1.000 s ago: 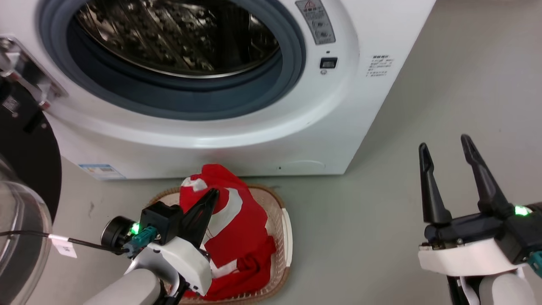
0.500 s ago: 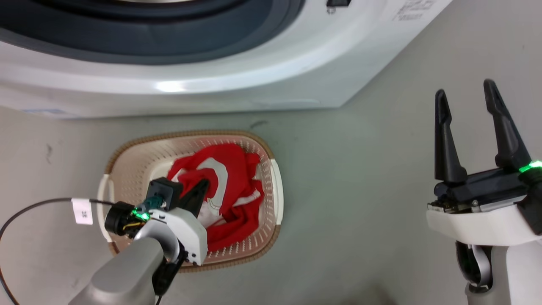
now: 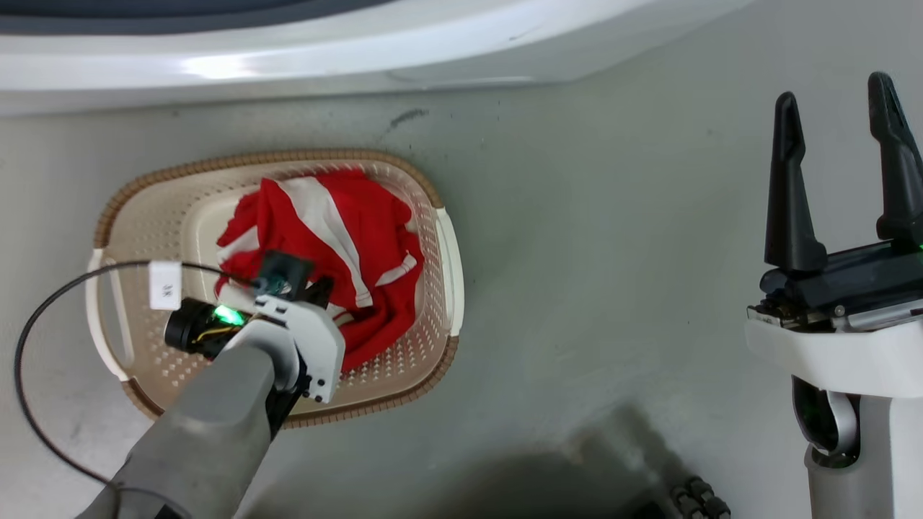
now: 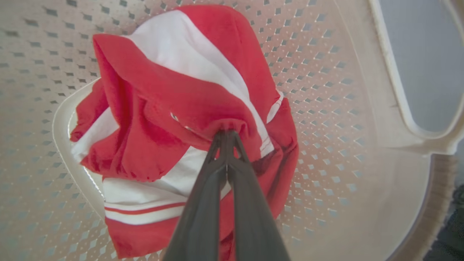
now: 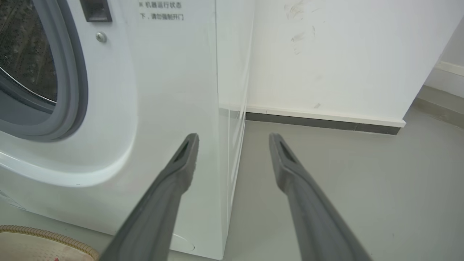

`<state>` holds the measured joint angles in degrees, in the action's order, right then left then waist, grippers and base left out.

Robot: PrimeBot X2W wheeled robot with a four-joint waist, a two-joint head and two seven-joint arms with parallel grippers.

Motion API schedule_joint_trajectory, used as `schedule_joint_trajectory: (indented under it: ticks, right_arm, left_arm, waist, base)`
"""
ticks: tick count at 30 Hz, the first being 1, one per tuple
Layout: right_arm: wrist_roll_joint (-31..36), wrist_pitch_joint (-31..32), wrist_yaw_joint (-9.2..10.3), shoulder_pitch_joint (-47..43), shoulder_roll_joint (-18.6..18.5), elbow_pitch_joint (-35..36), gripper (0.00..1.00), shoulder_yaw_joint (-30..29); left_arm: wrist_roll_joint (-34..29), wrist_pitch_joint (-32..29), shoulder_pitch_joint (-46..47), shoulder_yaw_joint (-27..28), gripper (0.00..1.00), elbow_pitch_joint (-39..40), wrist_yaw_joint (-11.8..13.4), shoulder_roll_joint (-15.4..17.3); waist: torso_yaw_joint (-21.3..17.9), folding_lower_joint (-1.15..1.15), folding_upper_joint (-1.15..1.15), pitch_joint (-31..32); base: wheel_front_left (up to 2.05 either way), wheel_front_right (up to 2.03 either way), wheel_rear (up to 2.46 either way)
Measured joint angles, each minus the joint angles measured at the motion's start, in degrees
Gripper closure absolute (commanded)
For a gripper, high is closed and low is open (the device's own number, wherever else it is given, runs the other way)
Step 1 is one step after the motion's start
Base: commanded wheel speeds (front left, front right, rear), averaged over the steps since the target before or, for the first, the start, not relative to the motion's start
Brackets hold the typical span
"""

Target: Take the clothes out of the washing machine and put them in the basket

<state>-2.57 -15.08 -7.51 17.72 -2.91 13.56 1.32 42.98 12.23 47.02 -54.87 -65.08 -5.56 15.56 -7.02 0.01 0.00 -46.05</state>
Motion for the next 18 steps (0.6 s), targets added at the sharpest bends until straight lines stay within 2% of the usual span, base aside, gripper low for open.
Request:
schedule_joint_trajectory:
  ticks: [6, 12, 13, 14, 18]
  right_arm:
    - [-0.43, 0.0, 0.0, 1.41, 0.01, 0.54, 0.0, 0.31]
    - [-0.57, 0.0, 0.0, 1.51, 0.01, 0.52, 0.0, 0.4]
    - [-0.57, 0.0, 0.0, 1.51, 0.01, 0.43, 0.0, 0.41]
    - [-0.57, 0.0, 0.0, 1.51, 0.01, 0.37, 0.0, 0.46]
    - [-0.57, 0.0, 0.0, 1.43, 0.01, -0.02, 0.0, 0.9]
  left_arm:
    - [-1.52, -3.22, 3.3, -2.11, 1.0, -5.79, -0.41, -1.52]
    - [-1.91, -4.41, 3.95, -3.05, 1.0, -7.5, -0.51, -1.74]
    - [-1.91, -4.25, 3.94, -3.12, 0.4, -7.6, -0.53, -1.85]
    - [-1.88, -4.04, 3.88, -3.14, 0.0, -7.72, -0.52, -1.96]
    - [-1.4, -2.64, 2.94, -2.99, 0.0, -8.11, -0.24, -2.6]
  waist:
    - [-0.3, 0.0, 0.0, -3.34]
    - [-0.85, 0.0, 0.0, -3.79]
    - [-0.86, 0.0, 0.0, -3.56]
    - [-0.86, 0.0, 0.0, -3.24]
    - [-0.6, 0.0, 0.0, -1.27]
  base:
    - [0.0, 0.0, 0.0]
    - [0.0, 0.0, 0.0]
    - [0.0, 0.0, 0.0]
    - [0.0, 0.0, 0.0]
    - [0.0, 0.0, 0.0]
